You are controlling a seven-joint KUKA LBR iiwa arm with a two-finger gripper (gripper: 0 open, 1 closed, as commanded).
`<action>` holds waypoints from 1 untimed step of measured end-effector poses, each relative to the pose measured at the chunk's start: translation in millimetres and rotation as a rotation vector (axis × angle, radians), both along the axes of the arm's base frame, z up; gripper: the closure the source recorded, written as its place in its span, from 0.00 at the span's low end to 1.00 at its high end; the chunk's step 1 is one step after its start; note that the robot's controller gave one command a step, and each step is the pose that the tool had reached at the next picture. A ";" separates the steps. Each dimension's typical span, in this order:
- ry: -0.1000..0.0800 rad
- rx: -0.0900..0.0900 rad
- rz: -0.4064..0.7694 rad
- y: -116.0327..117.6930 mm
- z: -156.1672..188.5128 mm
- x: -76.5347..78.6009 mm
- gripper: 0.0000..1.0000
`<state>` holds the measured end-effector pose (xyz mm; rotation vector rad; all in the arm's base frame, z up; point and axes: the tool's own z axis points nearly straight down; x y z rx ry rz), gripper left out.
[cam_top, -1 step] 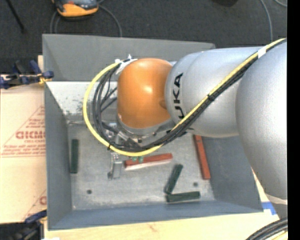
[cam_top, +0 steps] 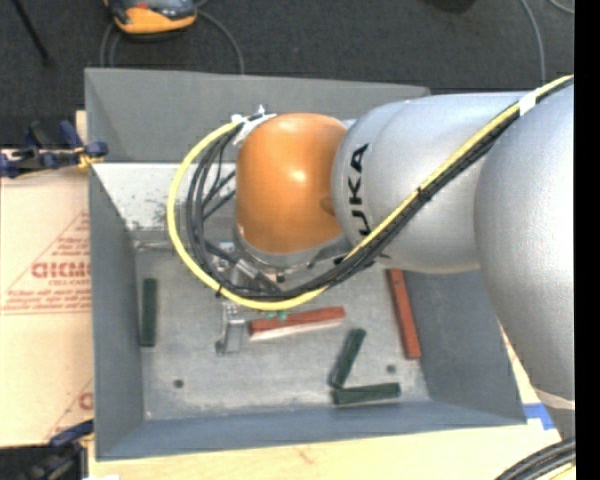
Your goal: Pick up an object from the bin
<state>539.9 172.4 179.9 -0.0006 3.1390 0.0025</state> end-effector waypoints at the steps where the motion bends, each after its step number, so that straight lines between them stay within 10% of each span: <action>1: -0.003 0.000 0.068 -43.2 -12.5 22.8 0.00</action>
Offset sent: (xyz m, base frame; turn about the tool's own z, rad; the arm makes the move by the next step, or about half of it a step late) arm 0.0705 -0.0636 -0.0163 -0.2342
